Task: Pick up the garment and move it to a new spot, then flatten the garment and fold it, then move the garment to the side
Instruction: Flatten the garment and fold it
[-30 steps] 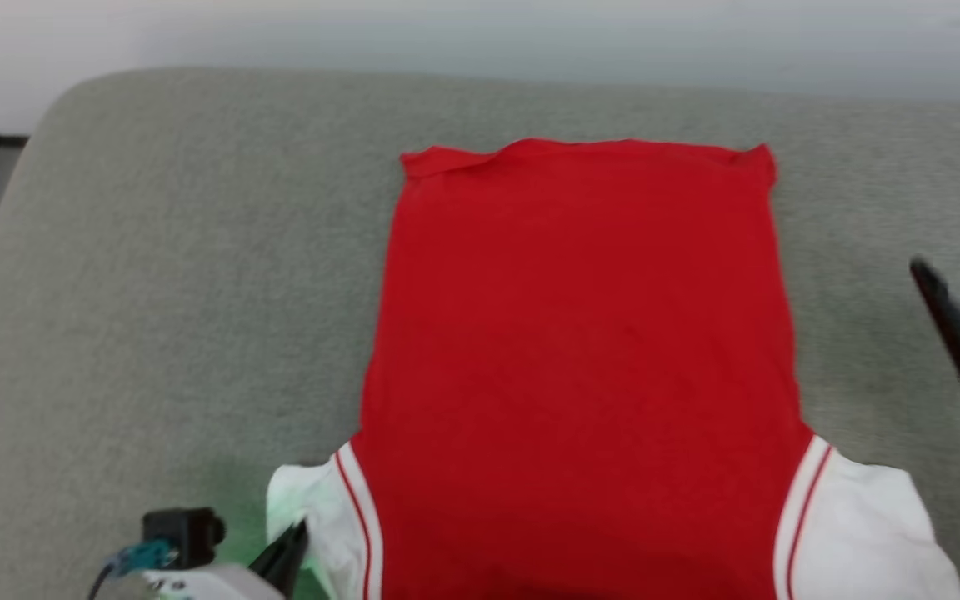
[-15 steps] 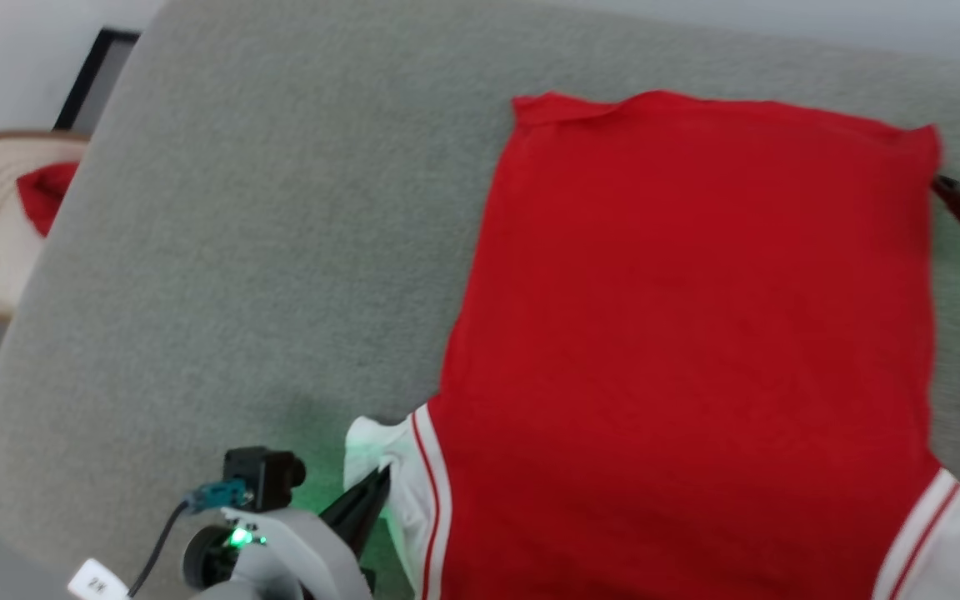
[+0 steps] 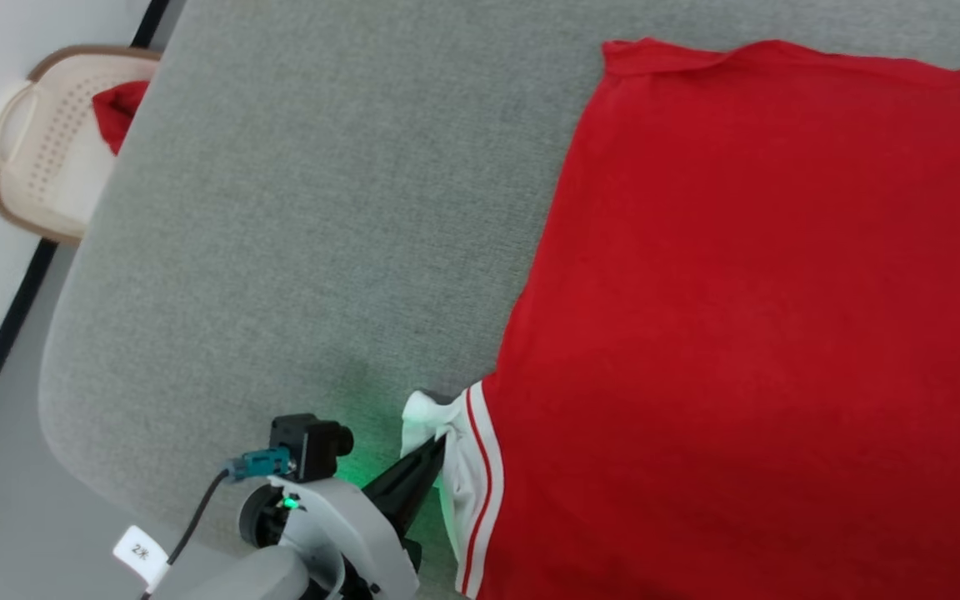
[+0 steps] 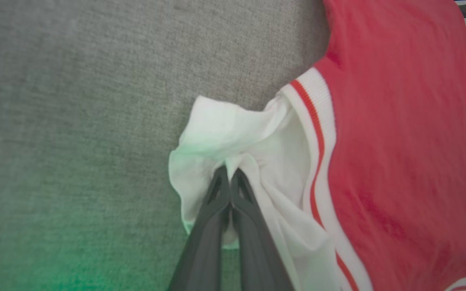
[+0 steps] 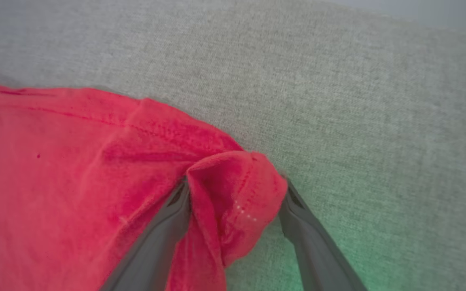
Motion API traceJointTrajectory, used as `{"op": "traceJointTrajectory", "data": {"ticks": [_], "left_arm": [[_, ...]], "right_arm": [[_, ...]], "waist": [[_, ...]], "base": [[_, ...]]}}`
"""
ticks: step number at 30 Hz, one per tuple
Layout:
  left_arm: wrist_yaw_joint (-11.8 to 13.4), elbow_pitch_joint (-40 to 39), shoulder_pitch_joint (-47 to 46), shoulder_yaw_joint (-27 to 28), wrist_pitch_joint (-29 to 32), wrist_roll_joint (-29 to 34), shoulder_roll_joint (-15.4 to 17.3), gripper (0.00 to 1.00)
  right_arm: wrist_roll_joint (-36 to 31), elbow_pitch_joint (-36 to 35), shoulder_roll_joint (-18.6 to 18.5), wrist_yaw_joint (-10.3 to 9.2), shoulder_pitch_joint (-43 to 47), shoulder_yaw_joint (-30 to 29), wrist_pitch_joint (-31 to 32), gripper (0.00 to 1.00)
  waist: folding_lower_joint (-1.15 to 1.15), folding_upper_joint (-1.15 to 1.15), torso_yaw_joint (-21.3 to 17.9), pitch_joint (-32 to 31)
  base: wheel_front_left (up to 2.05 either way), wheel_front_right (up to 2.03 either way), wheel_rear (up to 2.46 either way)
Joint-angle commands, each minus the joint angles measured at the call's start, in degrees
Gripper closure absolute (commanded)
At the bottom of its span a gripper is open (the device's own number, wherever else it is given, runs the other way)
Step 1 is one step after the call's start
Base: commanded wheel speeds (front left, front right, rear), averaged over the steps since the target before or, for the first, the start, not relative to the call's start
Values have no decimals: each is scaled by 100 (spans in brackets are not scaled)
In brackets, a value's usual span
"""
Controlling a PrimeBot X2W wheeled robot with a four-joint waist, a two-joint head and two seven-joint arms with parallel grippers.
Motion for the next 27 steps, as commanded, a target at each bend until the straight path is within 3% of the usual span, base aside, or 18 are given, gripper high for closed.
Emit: {"op": "traceJointTrajectory", "data": {"ticks": [1,15,27], "left_arm": [[102,389,-8,-76,128,-7,-131,100],[17,750,35,49,14,-111,-149,100],[288,382,143,242,-59,-119,290,100]], "right_arm": [[-80,345,227,2,277,227,297,100],[310,-7,-51,1,177,719,324,100],[1347,-1593,-546,0,968,1381,335,100]], "waist": [[0,0,127,139],[0,0,-195,-104],[0,0,-915,-604]], "base": [[0,0,0],[0,0,0],[0,0,0]]}}
